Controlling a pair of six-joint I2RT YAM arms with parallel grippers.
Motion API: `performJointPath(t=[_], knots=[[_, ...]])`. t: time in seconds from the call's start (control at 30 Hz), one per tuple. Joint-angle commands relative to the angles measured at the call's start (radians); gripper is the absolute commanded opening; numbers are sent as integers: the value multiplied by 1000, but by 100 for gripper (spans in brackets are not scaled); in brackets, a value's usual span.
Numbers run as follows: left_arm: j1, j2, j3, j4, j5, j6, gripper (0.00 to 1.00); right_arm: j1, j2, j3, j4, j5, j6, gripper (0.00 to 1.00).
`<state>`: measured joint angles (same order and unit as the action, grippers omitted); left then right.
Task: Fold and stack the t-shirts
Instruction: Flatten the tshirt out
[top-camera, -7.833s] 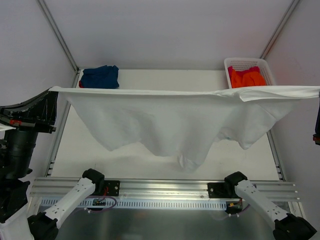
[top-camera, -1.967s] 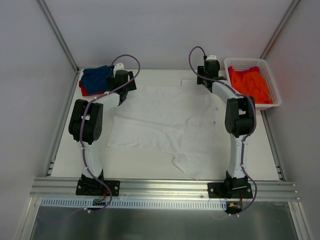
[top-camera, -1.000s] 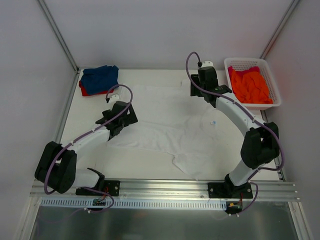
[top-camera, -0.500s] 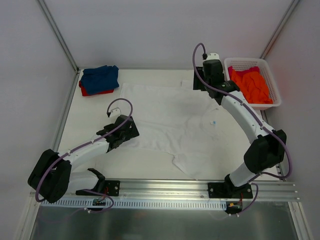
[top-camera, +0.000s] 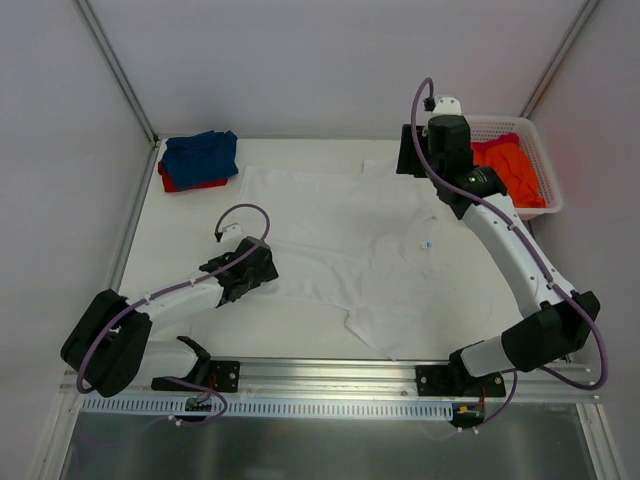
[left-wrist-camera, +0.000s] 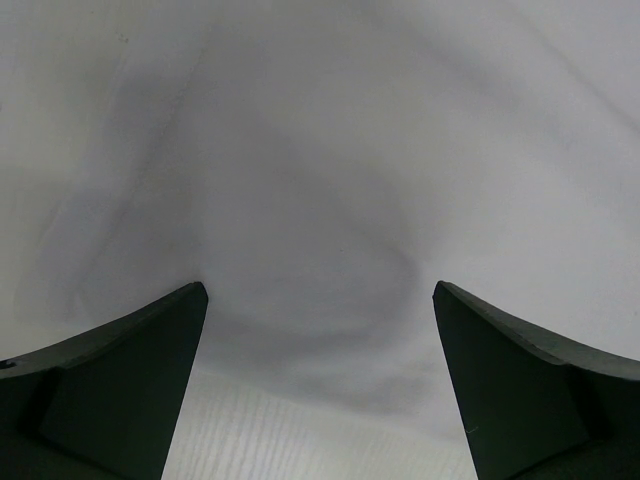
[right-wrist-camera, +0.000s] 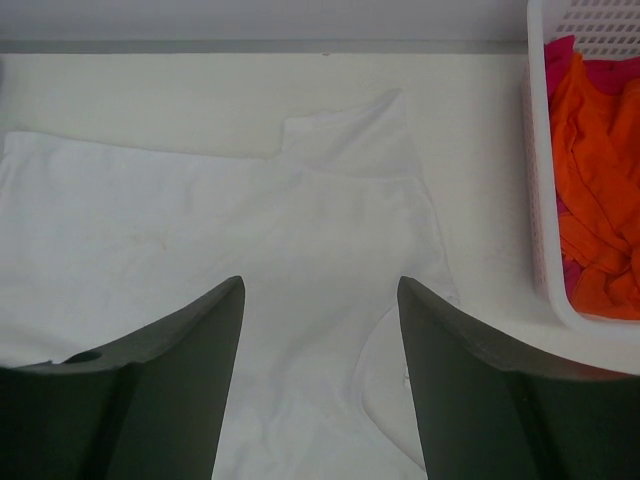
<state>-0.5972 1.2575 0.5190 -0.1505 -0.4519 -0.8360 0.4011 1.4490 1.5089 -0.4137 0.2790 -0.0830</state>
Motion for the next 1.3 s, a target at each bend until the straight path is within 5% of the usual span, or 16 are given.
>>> performJointPath(t=[0.0, 0.43, 0.9, 1.27], knots=[[-21, 32, -11, -9, 8, -51, 99, -15, -65, 2, -4, -34, 22, 66], [-167, -41, -96, -52, 21, -193, 99, -47, -79, 17, -4, -77, 31, 68], [-394, -81, -125, -254, -8, -420, 99, -56, -76, 30, -2, -98, 38, 68], [-455, -168, -96, -435, -89, -488, 99, -59, -72, 5, 10, -104, 46, 68]])
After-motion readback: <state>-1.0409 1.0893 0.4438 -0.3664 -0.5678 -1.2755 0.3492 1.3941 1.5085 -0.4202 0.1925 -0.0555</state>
